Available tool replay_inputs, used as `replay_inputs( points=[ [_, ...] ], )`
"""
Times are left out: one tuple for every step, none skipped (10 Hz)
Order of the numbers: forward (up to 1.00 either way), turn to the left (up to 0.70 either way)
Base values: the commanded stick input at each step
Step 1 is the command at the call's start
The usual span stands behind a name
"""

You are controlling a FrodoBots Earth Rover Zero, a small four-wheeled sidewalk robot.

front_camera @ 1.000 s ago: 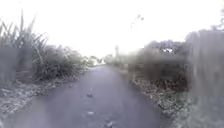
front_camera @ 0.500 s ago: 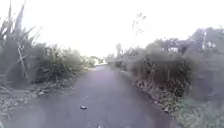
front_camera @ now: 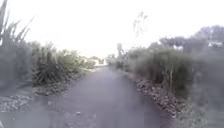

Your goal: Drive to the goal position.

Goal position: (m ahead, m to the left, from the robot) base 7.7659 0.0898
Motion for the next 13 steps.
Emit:
replay_inputs(
  points=[
    [1.0, 0.0],
    [1.0, 0.0],
    [1.0, 0.0],
    [1.0, 0.0],
    [1.0, 0.0],
    [1.0, 0.0],
    [1.0, 0.0],
    [1.0, 0.0],
    [1.0, 0.0],
    [1.0, 0.0],
    [1.0, 0.0],
    [1.0, 0.0],
    [1.0, 0.0]
  ],
)
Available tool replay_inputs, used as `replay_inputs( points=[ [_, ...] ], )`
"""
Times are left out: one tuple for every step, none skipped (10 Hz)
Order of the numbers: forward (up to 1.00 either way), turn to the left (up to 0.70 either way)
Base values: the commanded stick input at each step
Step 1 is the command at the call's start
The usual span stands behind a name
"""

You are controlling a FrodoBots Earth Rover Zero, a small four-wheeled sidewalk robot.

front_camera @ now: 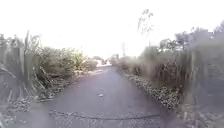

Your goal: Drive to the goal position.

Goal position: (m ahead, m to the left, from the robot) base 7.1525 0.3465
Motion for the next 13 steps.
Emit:
replay_inputs(
  points=[
    [1.0, 0.0],
    [1.0, 0.0],
    [1.0, 0.0],
    [1.0, 0.0],
    [1.0, 0.0],
    [1.0, 0.0],
    [1.0, 0.0],
    [1.0, 0.0],
    [1.0, 0.0],
    [1.0, 0.0],
    [1.0, 0.0],
    [1.0, 0.0],
    [1.0, 0.0]
  ],
)
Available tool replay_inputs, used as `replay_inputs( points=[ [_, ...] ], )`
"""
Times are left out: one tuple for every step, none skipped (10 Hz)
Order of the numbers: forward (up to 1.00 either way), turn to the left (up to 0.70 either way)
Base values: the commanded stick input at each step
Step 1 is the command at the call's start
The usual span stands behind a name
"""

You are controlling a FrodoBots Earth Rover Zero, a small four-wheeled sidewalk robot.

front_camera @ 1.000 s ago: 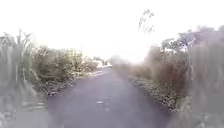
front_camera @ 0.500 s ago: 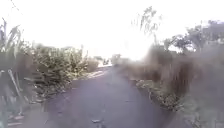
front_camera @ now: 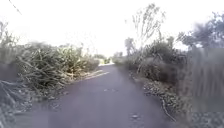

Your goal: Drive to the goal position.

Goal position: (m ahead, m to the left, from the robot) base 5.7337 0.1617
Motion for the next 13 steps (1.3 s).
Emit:
replay_inputs(
  points=[
    [1.0, 0.0],
    [1.0, 0.0],
    [1.0, 0.0],
    [1.0, 0.0],
    [1.0, 0.0],
    [1.0, 0.0],
    [1.0, 0.0],
    [1.0, 0.0],
    [1.0, 0.0],
    [1.0, 0.0],
    [1.0, 0.0],
    [1.0, 0.0],
    [1.0, 0.0]
  ],
)
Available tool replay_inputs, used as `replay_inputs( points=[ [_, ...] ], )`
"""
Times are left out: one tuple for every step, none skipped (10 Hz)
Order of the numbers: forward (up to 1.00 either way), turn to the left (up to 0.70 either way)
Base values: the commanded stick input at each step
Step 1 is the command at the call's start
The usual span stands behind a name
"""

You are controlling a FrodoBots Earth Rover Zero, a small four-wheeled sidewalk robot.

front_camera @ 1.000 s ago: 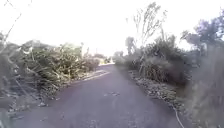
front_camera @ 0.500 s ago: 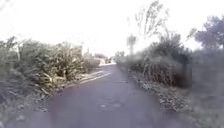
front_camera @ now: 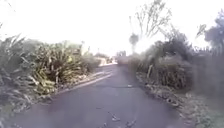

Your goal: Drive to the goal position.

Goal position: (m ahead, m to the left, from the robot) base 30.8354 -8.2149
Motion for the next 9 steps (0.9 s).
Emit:
replay_inputs(
  points=[
    [1.0, 0.0],
    [1.0, 0.0],
    [1.0, 0.0],
    [1.0, 0.0],
    [1.0, 0.0],
    [1.0, 0.0],
    [1.0, 0.0],
    [1.0, 0.0],
    [1.0, 0.0]
  ],
)
